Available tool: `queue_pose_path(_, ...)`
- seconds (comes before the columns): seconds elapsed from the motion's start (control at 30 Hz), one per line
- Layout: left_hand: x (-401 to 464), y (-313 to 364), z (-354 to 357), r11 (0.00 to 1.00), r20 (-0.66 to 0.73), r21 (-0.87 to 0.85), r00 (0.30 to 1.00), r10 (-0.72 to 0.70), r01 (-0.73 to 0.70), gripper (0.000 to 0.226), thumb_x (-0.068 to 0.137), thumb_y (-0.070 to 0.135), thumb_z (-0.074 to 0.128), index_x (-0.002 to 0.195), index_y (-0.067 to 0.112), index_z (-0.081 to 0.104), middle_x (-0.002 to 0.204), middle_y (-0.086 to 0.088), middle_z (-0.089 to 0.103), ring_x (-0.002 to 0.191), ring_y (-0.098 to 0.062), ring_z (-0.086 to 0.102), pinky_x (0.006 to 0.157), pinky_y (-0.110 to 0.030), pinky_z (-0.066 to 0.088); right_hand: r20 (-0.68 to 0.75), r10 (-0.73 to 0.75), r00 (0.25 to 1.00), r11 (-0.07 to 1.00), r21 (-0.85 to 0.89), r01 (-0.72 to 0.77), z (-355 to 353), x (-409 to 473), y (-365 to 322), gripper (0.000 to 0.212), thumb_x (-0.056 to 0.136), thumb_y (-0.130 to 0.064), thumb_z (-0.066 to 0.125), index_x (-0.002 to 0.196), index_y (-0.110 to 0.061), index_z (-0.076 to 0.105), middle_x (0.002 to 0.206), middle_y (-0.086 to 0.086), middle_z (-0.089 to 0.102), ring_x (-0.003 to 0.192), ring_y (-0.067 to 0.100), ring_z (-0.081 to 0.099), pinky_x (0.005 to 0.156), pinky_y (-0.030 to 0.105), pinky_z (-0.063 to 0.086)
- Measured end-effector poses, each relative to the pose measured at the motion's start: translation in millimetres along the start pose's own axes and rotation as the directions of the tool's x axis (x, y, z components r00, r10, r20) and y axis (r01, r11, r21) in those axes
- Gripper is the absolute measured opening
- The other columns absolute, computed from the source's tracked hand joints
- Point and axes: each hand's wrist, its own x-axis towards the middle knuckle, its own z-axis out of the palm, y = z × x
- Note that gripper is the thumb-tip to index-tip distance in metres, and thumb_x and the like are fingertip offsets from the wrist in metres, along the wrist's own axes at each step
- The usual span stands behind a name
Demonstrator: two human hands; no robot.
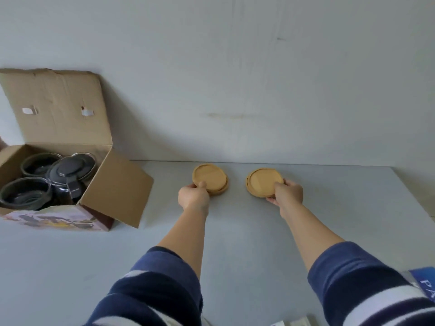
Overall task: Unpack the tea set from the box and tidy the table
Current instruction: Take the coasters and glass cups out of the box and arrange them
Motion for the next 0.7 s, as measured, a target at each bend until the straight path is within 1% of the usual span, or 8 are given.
queue_pose_path(0.07, 9, -1, 11, 1.0, -0.012, 0.01, 1.0, 0.014, -0.013, 0.016, 0.092, 0.02, 0.062, 0.091, 0.004, 0.061, 0.086, -0.011, 0.064, 0.098, -0.035, 0.069, 0.093, -0.044, 0.054, -0.007, -0.038, 0.999, 0.999, -0.028, 0.038, 7, 14, 0, 0.038, 0.091, -0.001, 0.049, 0.129, -0.006, 0.055, 0.116, 0.012, 0.054, 0.102, 0.032, 0.059, 0.075, 0.039, 0.057)
queue_pose_path(0.17, 19, 5, 25, 0.995, -0.039, 0.086, 0.997, 0.06, -0.056, 0.029, 0.093, 0.027, 0.061, 0.073, 0.007, 0.057, 0.085, -0.012, 0.066, 0.096, -0.035, 0.069, 0.088, -0.042, 0.056, -0.055, -0.13, 0.99, 0.976, -0.183, 0.118, 17, 23, -1, 0.033, 0.089, -0.013, 0.05, 0.119, -0.005, 0.06, 0.118, 0.012, 0.058, 0.096, 0.032, 0.064, 0.083, 0.045, 0.057)
queue_pose_path(0.2, 17, 8, 28, 0.981, -0.04, 0.179, 0.996, 0.083, -0.075, 0.032, 0.093, 0.034, 0.059, 0.078, 0.007, 0.061, 0.087, -0.012, 0.066, 0.096, -0.034, 0.068, 0.084, -0.039, 0.055, -0.056, -0.148, 0.987, 0.96, -0.248, 0.13, 20, 26, -2, 0.036, 0.087, -0.02, 0.052, 0.119, -0.004, 0.06, 0.124, 0.015, 0.054, 0.098, 0.035, 0.064, 0.085, 0.047, 0.056)
queue_pose_path(0.27, 12, 12, 35, 0.901, -0.033, 0.425, 0.993, 0.116, -0.091, 0.054, 0.088, 0.053, 0.059, 0.108, 0.003, 0.061, 0.104, -0.011, 0.062, 0.106, -0.033, 0.061, 0.083, -0.037, 0.052, -0.024, -0.17, 0.985, 0.901, -0.409, 0.146, 22, 27, -4, 0.052, 0.086, -0.031, 0.062, 0.128, -0.004, 0.053, 0.134, 0.017, 0.042, 0.111, 0.038, 0.056, 0.094, 0.045, 0.05)
queue_pose_path(0.37, 2, 14, 38, 0.715, 0.015, 0.687, 0.987, 0.161, -0.127, 0.097, 0.074, 0.066, 0.065, 0.141, 0.001, 0.035, 0.14, -0.012, 0.036, 0.13, -0.032, 0.038, 0.098, -0.04, 0.042, 0.067, -0.211, 0.975, 0.751, -0.627, 0.206, 19, 23, -6, 0.094, 0.071, -0.045, 0.078, 0.143, -0.006, 0.032, 0.141, 0.015, 0.034, 0.131, 0.035, 0.037, 0.102, 0.04, 0.038)
queue_pose_path(0.47, 2, 10, 40, 0.595, 0.046, 0.78, 0.966, 0.254, -0.194, 0.109, 0.071, 0.06, 0.072, 0.146, 0.0, 0.02, 0.14, -0.011, 0.028, 0.13, -0.028, 0.033, 0.093, -0.04, 0.046, 0.138, -0.229, 0.964, 0.626, -0.737, 0.255, 18, 23, -2, 0.111, 0.062, -0.049, 0.083, 0.145, -0.006, 0.024, 0.141, 0.013, 0.031, 0.133, 0.033, 0.03, 0.101, 0.039, 0.038)
queue_pose_path(0.6, 14, 6, 39, 0.566, 0.046, 0.793, 0.949, 0.313, -0.225, 0.099, 0.071, 0.056, 0.076, 0.141, 0.003, 0.029, 0.137, -0.01, 0.032, 0.128, -0.026, 0.038, 0.084, -0.041, 0.05, 0.142, -0.288, 0.947, 0.587, -0.755, 0.292, 18, 33, 2, 0.095, 0.065, -0.043, 0.084, 0.137, -0.004, 0.035, 0.136, 0.013, 0.035, 0.129, 0.034, 0.035, 0.098, 0.039, 0.04)
queue_pose_path(0.7, 16, 6, 38, 0.549, 0.05, 0.802, 0.943, 0.329, -0.234, 0.099, 0.069, 0.058, 0.076, 0.139, 0.004, 0.032, 0.134, -0.009, 0.034, 0.127, -0.025, 0.04, 0.075, -0.039, 0.048, 0.149, -0.281, 0.948, 0.577, -0.763, 0.291, 18, 36, 1, 0.095, 0.064, -0.044, 0.084, 0.136, -0.004, 0.036, 0.135, 0.012, 0.035, 0.129, 0.033, 0.036, 0.097, 0.038, 0.041)
